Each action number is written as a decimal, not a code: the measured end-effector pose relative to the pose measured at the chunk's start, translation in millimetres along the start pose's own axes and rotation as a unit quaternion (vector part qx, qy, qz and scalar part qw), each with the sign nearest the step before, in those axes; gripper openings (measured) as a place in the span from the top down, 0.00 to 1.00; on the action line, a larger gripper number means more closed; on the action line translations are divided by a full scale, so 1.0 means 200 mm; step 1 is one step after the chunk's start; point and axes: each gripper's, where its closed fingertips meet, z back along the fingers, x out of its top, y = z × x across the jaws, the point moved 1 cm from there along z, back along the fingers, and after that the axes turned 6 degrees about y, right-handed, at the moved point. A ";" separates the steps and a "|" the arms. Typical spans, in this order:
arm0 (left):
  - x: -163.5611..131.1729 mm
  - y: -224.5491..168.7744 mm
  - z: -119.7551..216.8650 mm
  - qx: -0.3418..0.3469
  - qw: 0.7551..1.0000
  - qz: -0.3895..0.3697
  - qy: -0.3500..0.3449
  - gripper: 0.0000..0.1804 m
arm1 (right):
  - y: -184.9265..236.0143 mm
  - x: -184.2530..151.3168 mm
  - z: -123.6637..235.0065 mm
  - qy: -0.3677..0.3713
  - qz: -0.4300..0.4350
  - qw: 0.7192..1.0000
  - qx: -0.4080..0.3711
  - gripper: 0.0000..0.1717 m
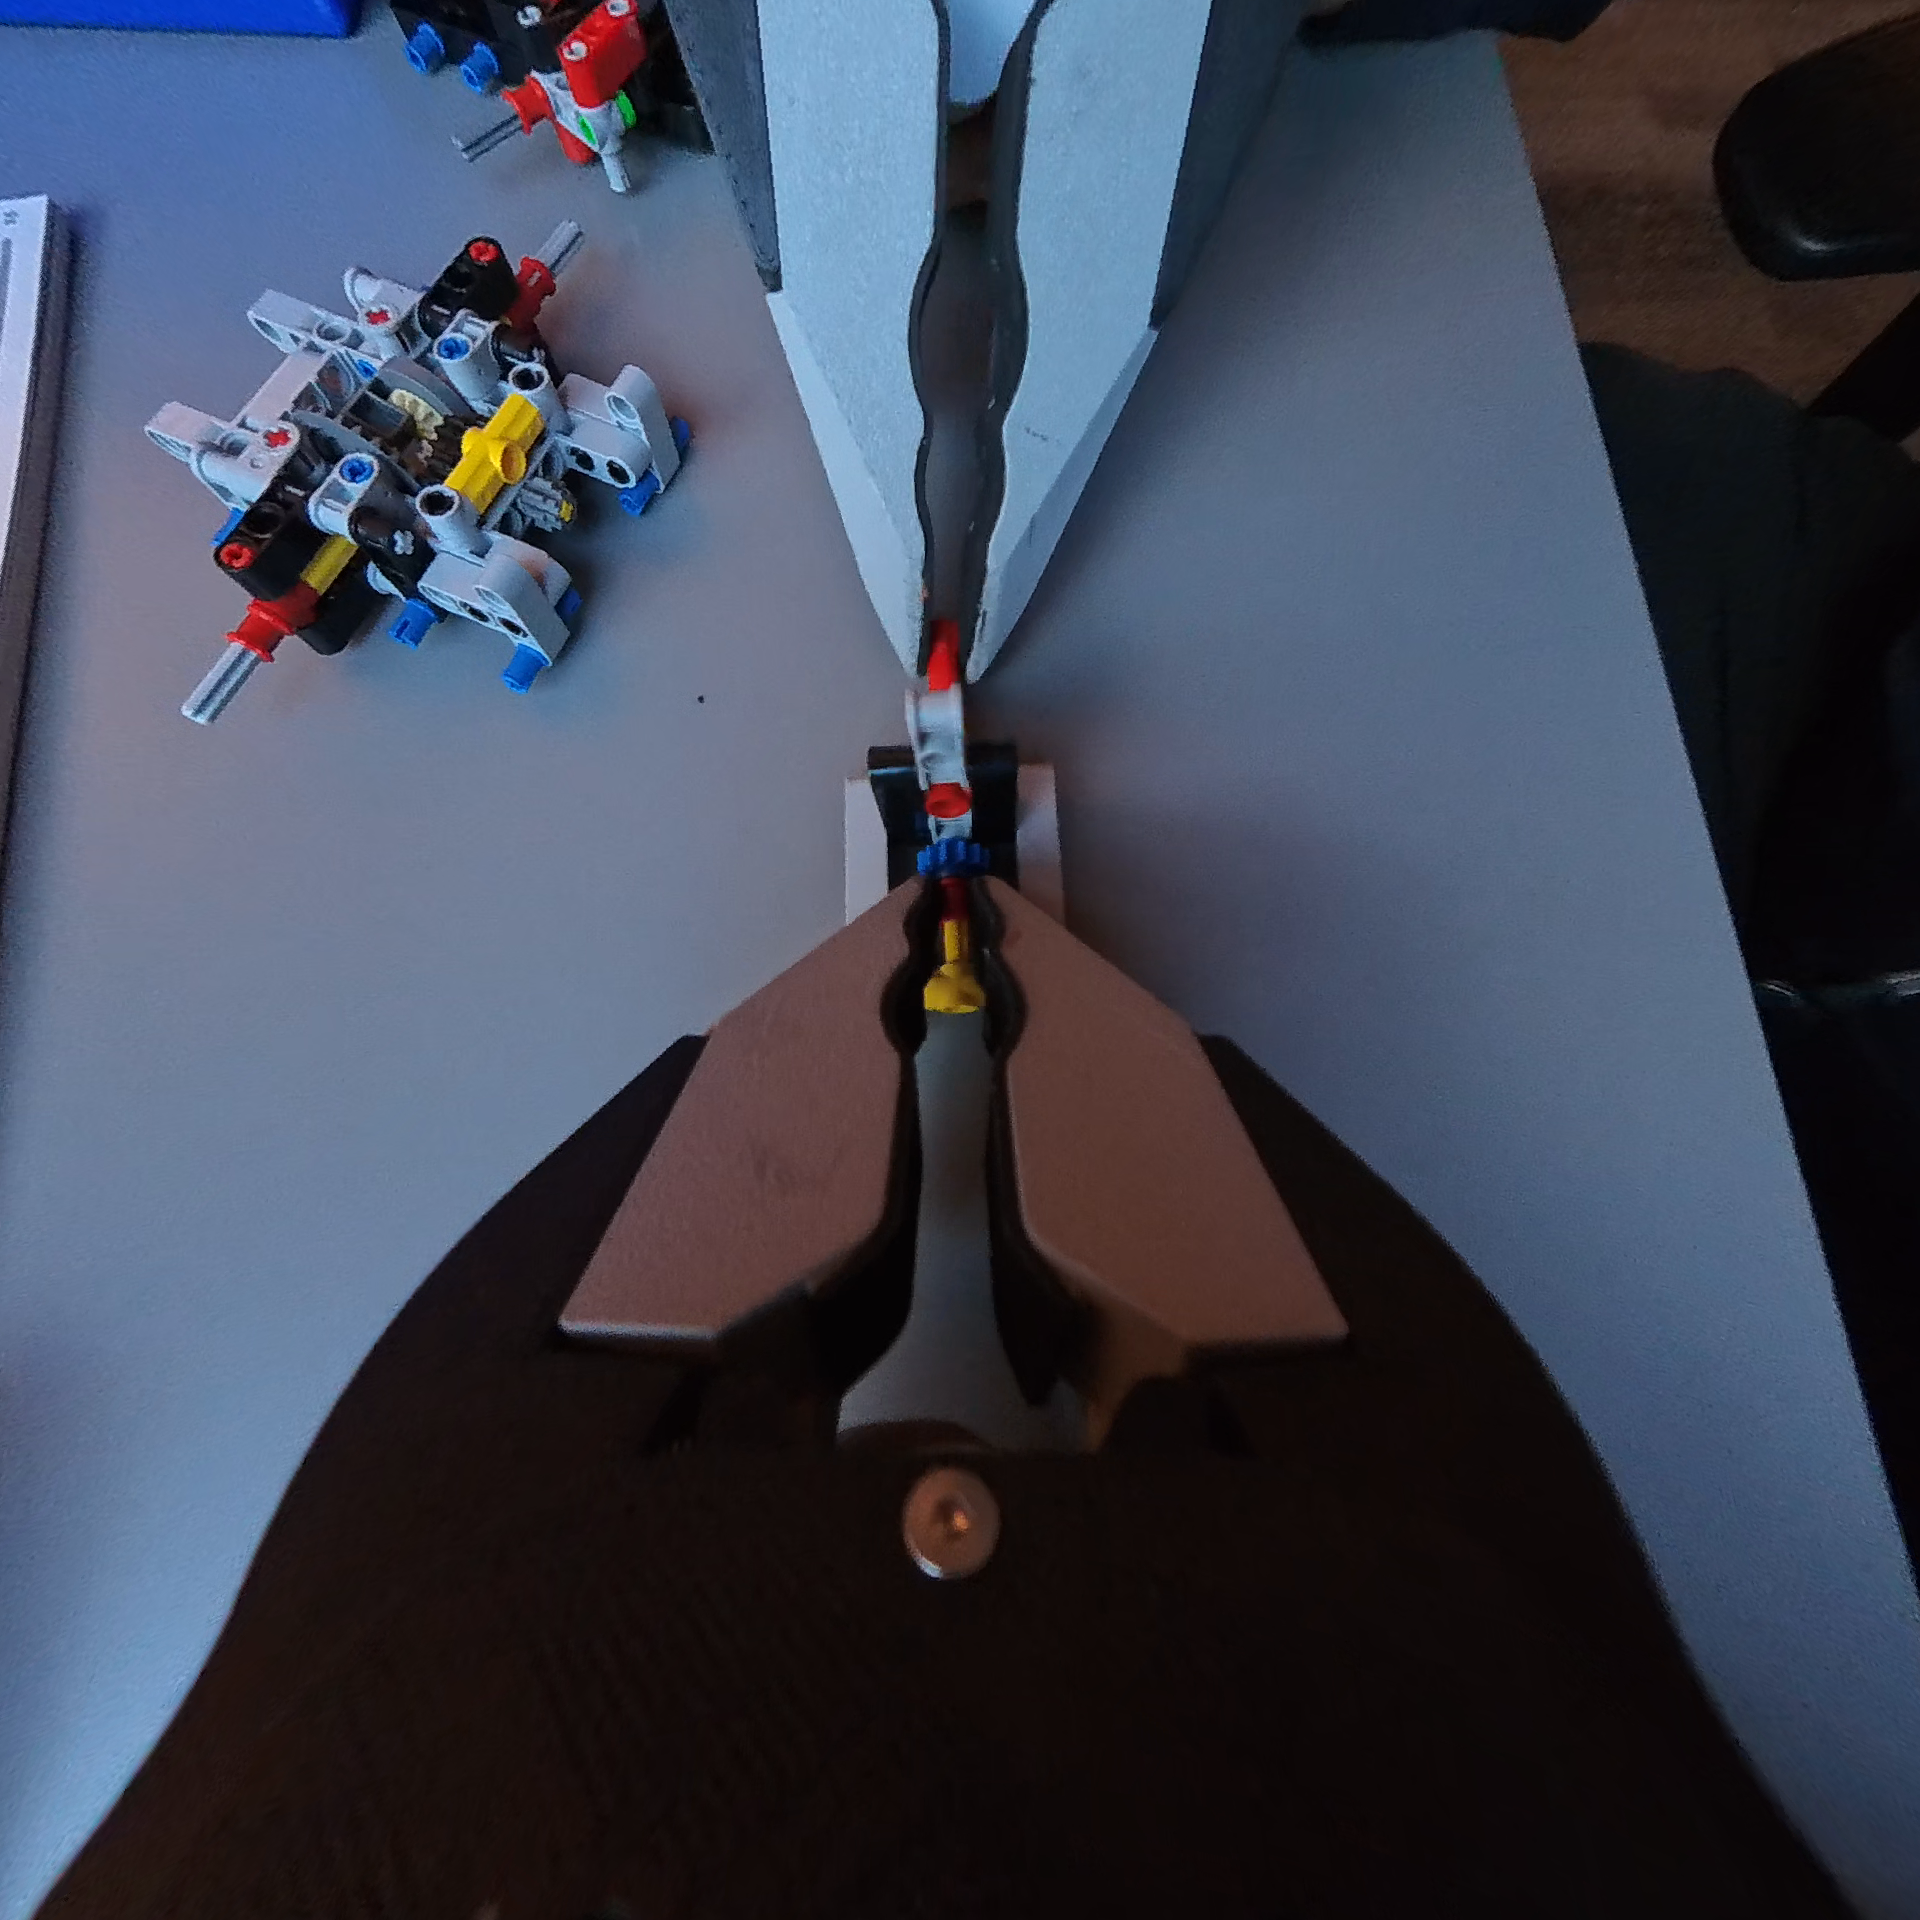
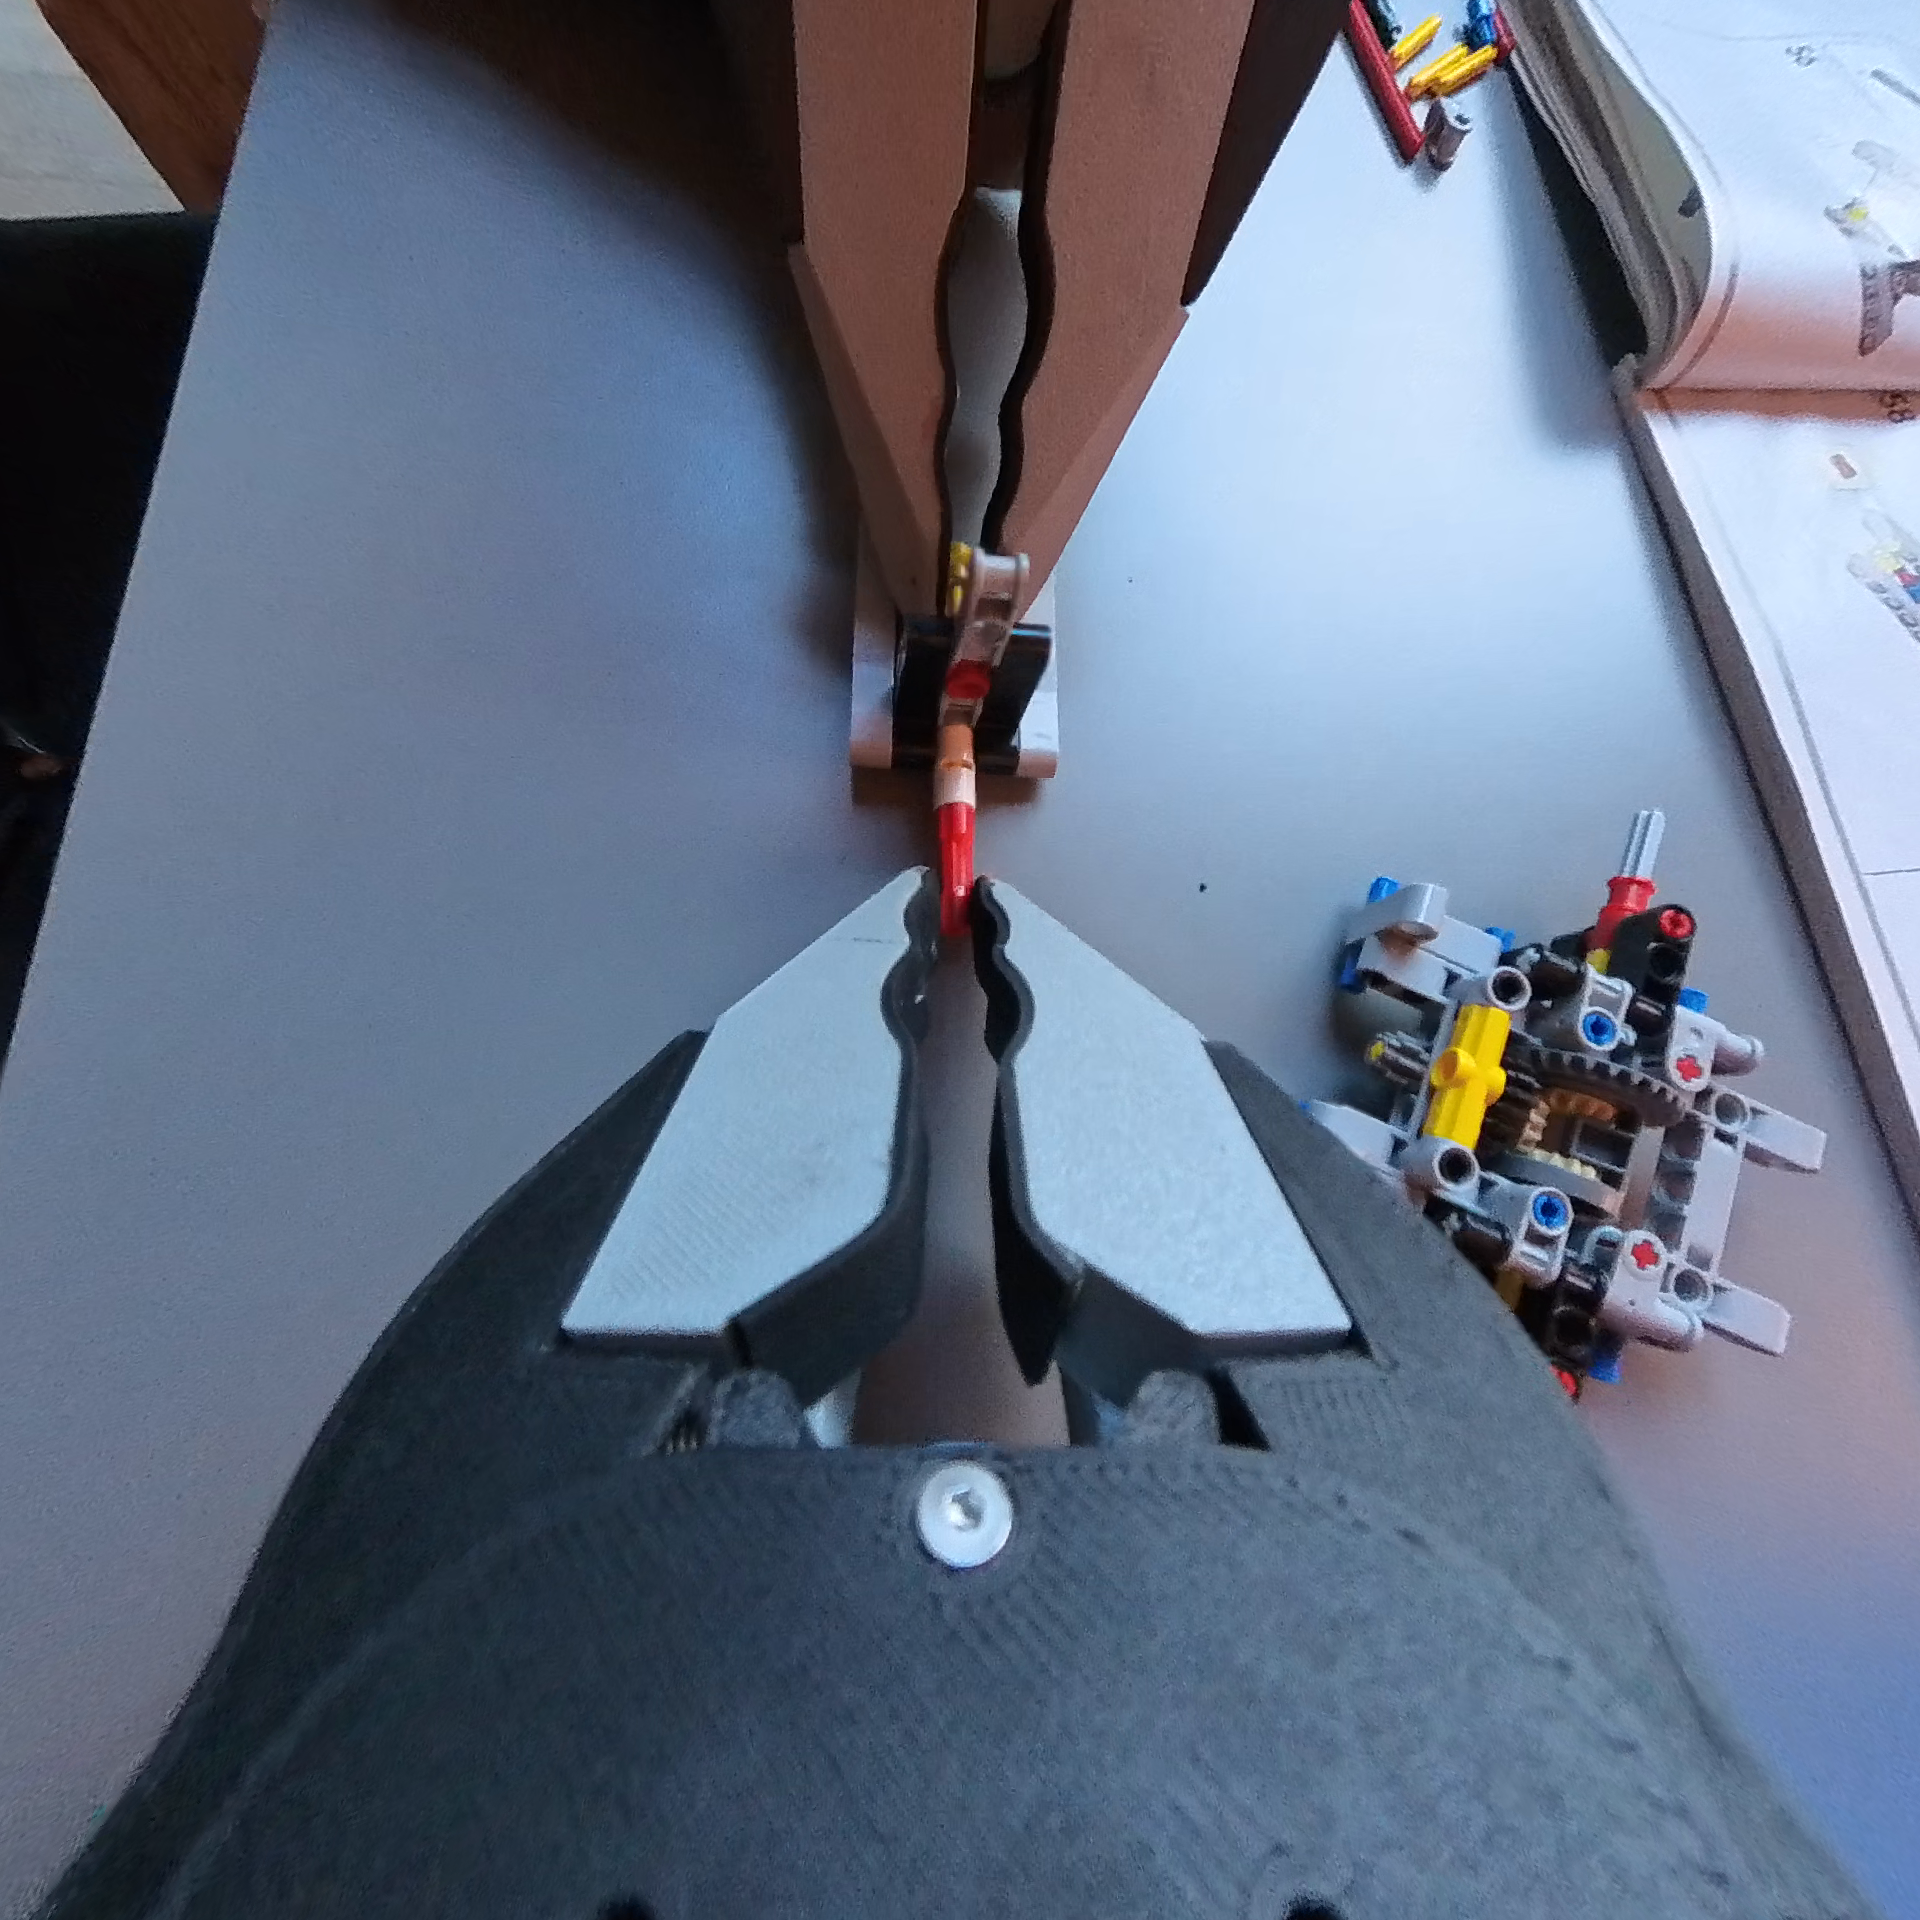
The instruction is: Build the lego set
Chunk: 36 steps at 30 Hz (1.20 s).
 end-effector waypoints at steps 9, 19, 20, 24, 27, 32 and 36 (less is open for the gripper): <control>0.03 0.01 0.13 -0.044 0.996 0.060 -0.054 0.69 | 0.01 0.02 0.00 -0.016 0.017 1.000 -0.004 0.98; -0.06 -0.01 0.02 0.010 0.999 0.024 0.020 0.73 | 0.01 0.01 -0.02 -0.002 0.019 1.000 -0.009 0.98; -0.06 -0.01 0.02 0.014 1.000 0.015 0.021 0.77 | 0.02 0.01 -0.02 -0.002 0.018 1.000 -0.007 0.98; -0.05 -0.01 0.01 0.017 1.000 0.015 0.017 0.77 | 0.02 0.01 -0.02 0.001 0.003 1.000 0.009 0.98; -0.05 -0.01 0.01 0.015 1.000 0.012 0.012 0.77 | 0.02 0.01 -0.02 0.005 -0.004 1.000 0.020 0.98; -0.05 -0.01 0.01 0.015 1.000 0.013 0.012 0.78 | 0.01 0.01 -0.02 0.007 -0.002 1.000 0.017 0.98; -0.05 0.00 0.01 0.014 1.000 0.016 0.010 0.78 | 0.01 0.01 -0.02 0.008 0.000 1.000 0.016 0.98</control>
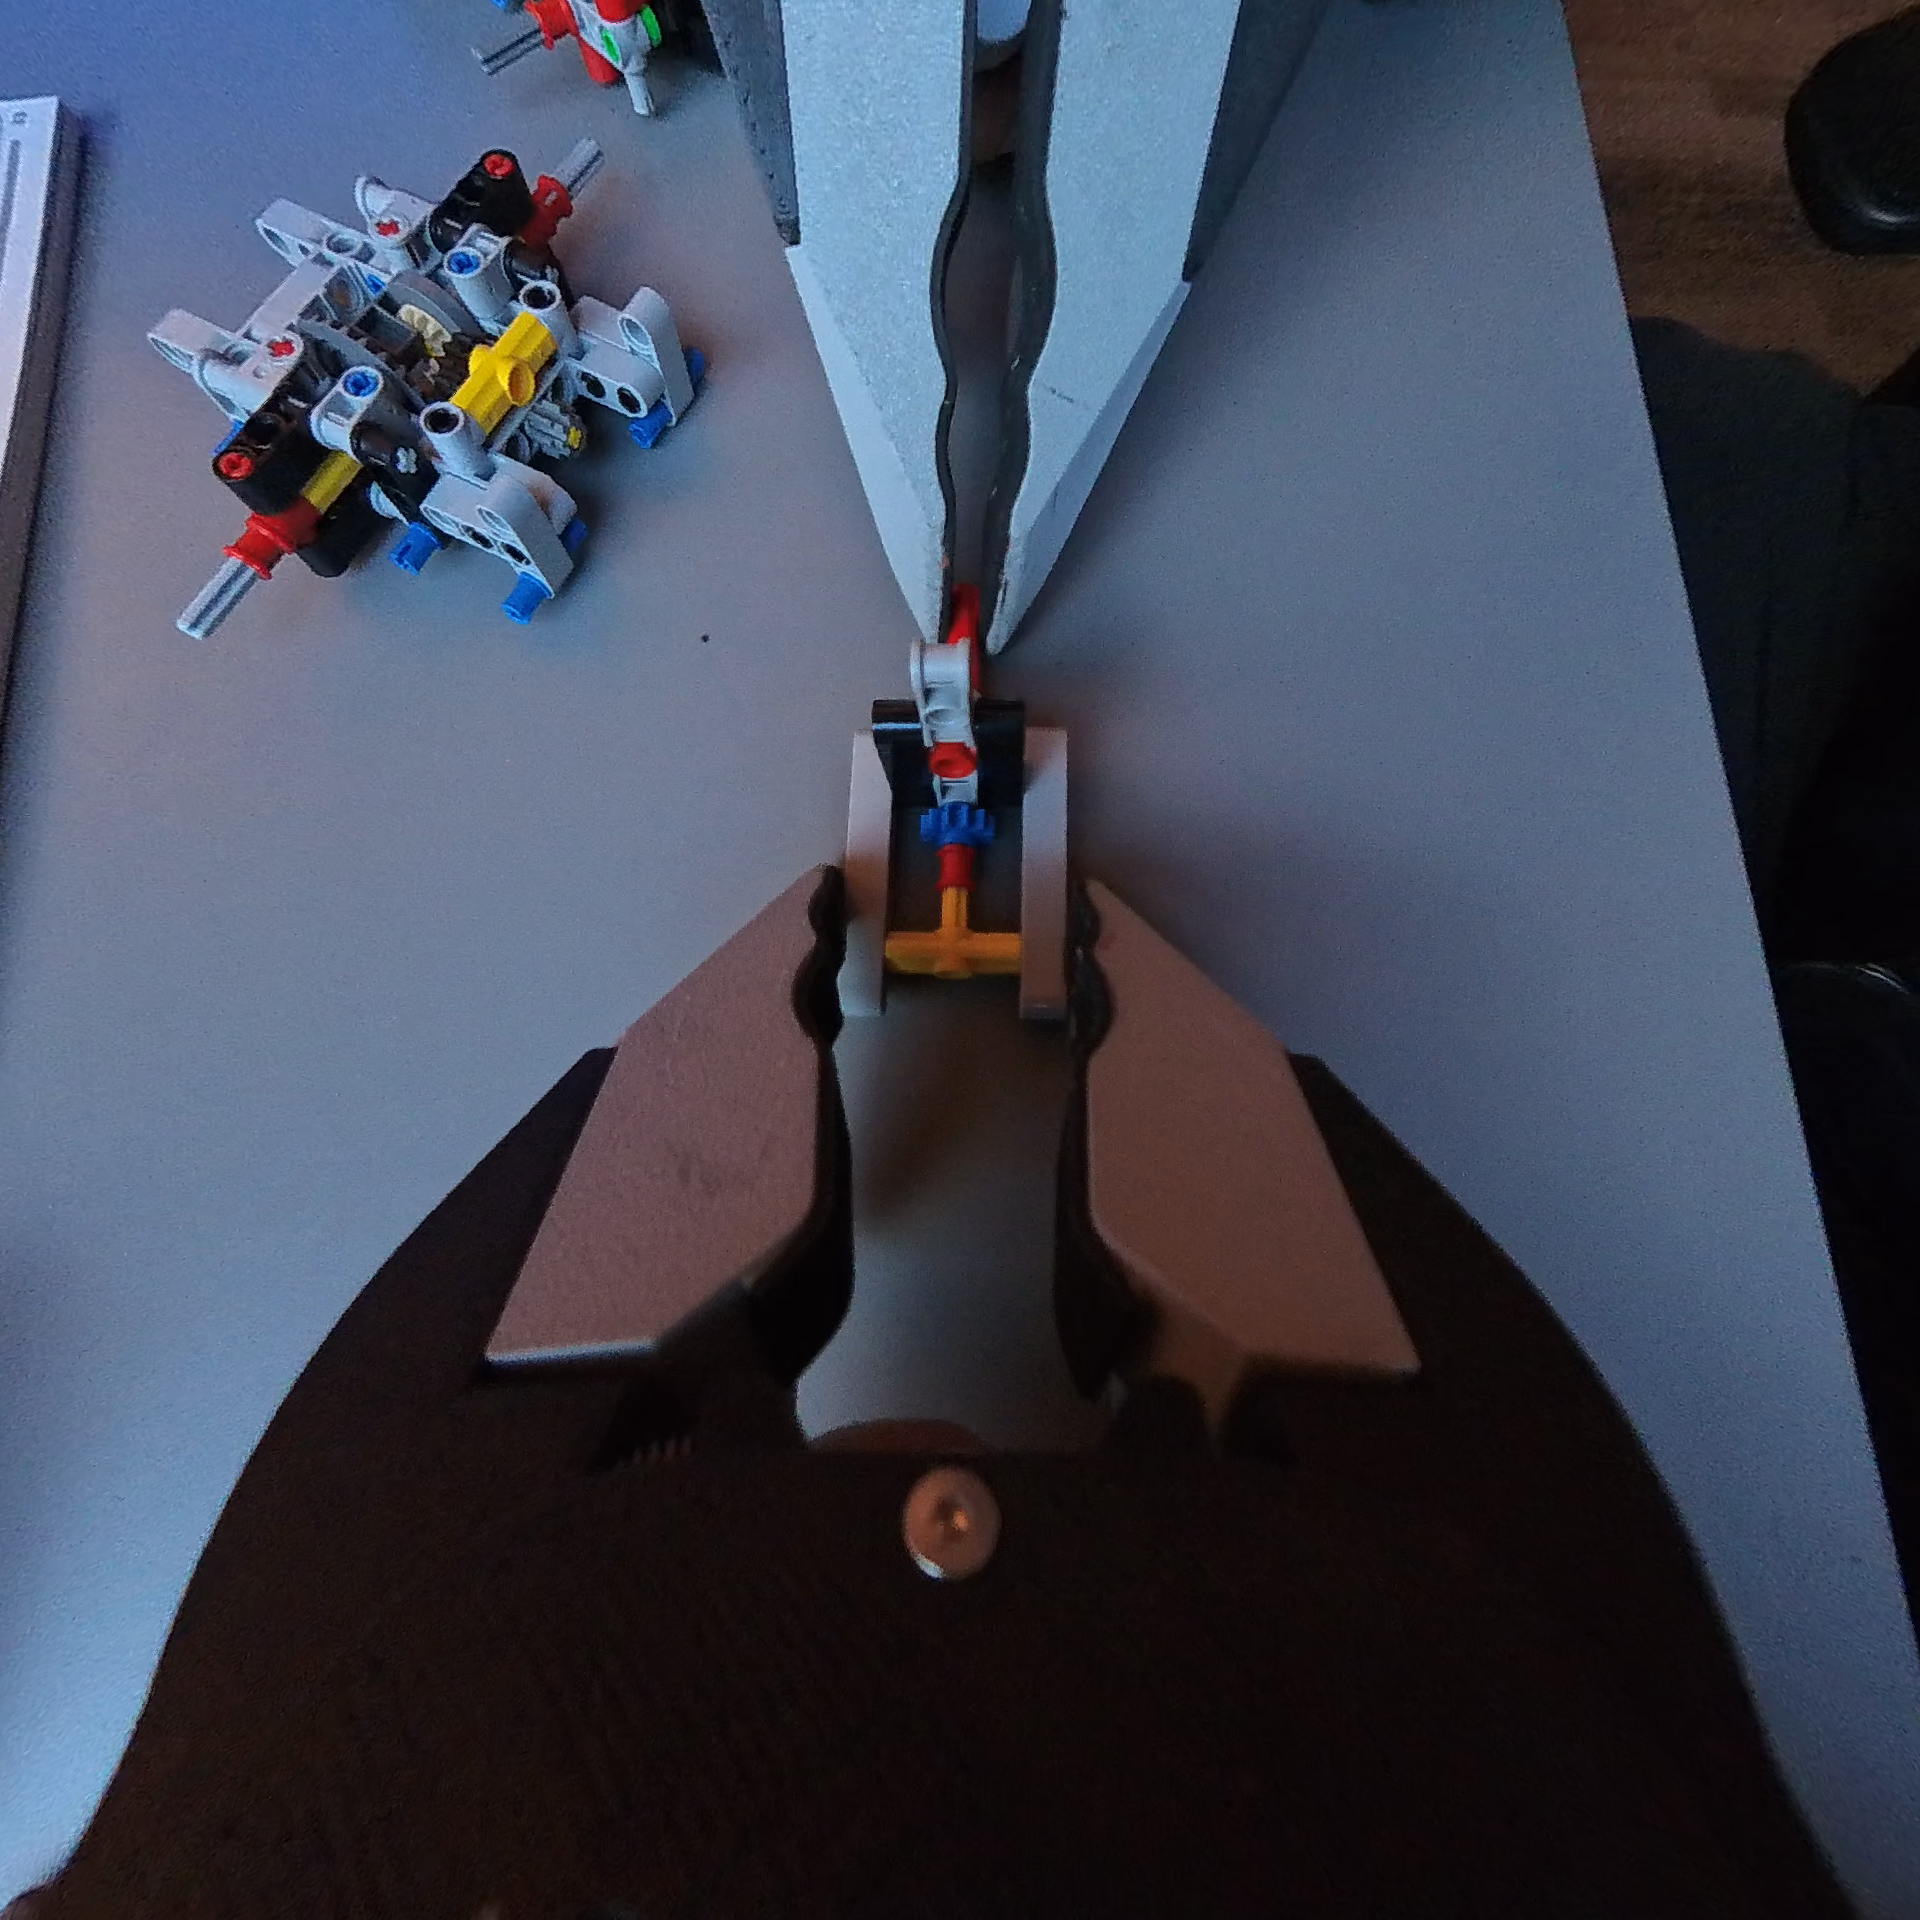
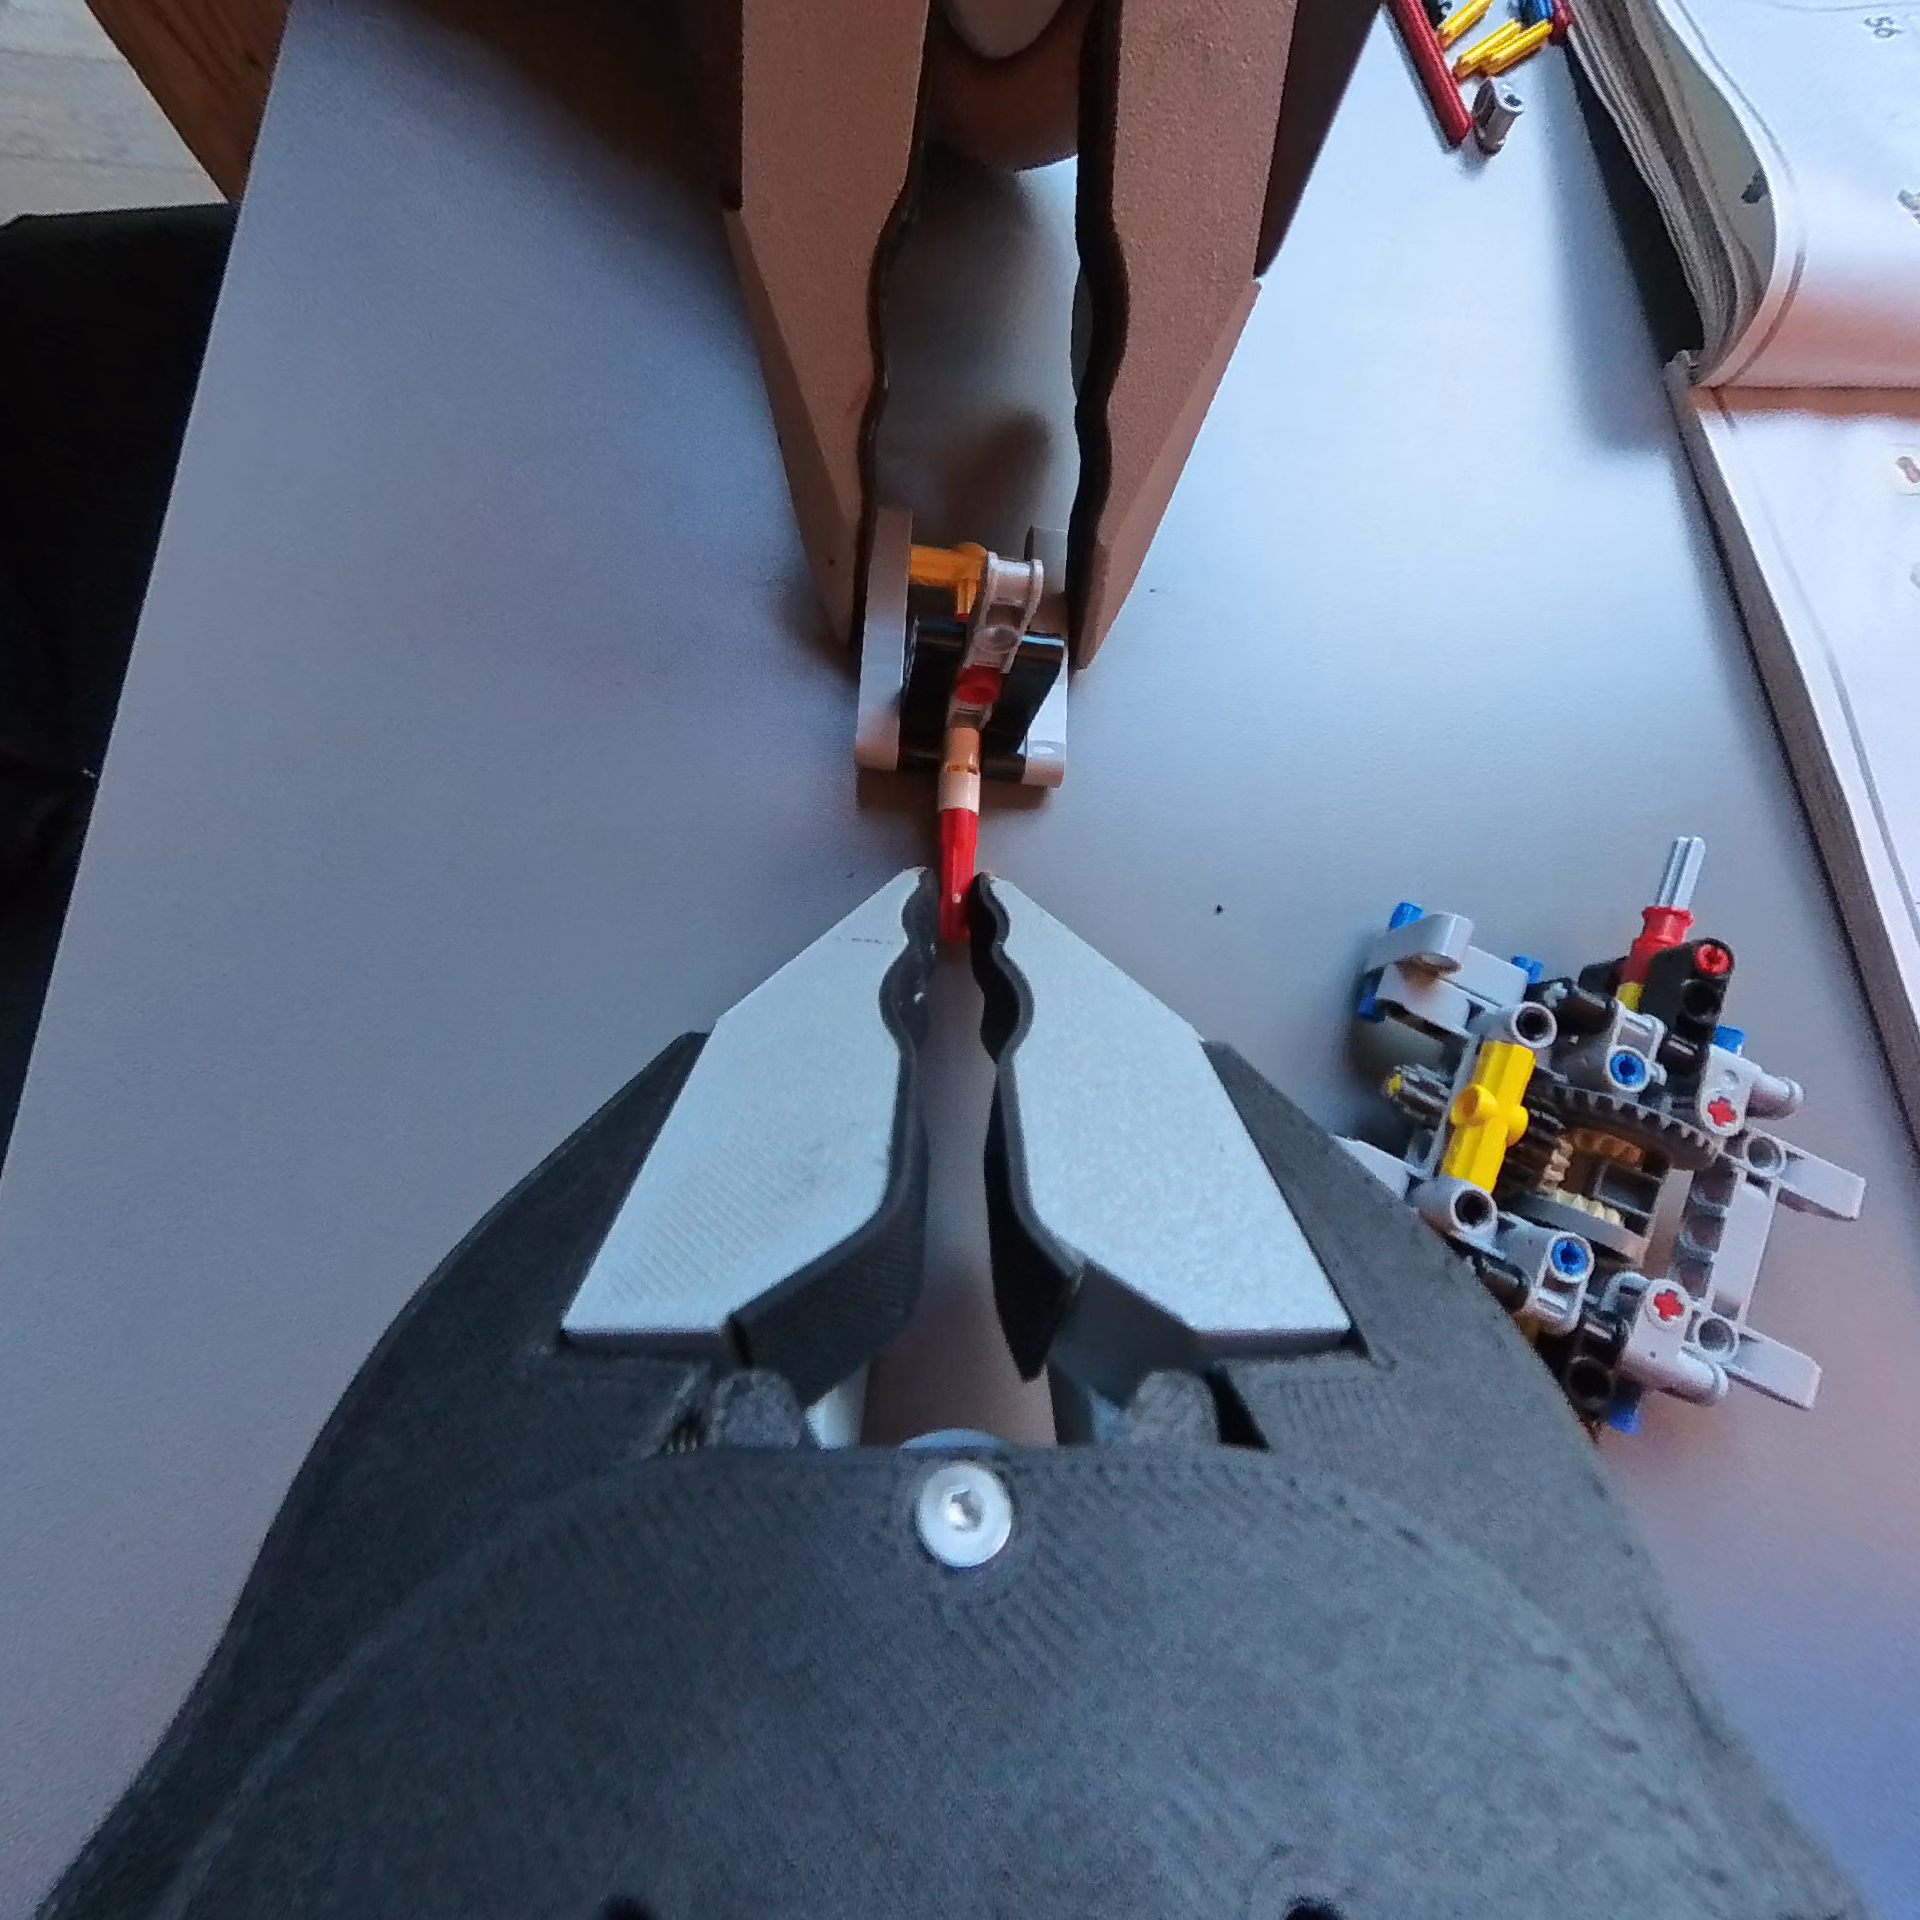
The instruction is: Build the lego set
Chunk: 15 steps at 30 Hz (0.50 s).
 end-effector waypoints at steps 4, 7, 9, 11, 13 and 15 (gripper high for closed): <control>0.00 0.00 0.00 0.001 1.000 0.000 0.002 0.78 | 0.00 0.00 0.00 0.001 0.000 1.000 0.000 0.99; 0.00 0.00 0.00 0.003 1.000 0.001 0.000 0.78 | 0.00 0.01 -0.01 0.001 0.000 1.000 0.000 0.99; 0.01 0.01 0.00 0.003 1.000 0.001 0.000 0.78 | 0.00 0.01 -0.01 0.000 -0.001 1.000 0.001 0.99; 0.00 0.01 0.00 0.004 1.000 0.002 -0.002 0.78 | 0.00 0.02 -0.01 -0.002 -0.003 1.000 0.001 0.99; 0.00 0.01 0.00 0.008 1.000 -0.003 -0.007 0.78 | -0.01 0.02 -0.01 -0.006 -0.005 1.000 0.003 0.99; 0.01 0.02 -0.01 0.018 1.000 -0.013 -0.013 0.78 | -0.01 0.03 -0.02 -0.009 0.003 1.000 -0.001 0.98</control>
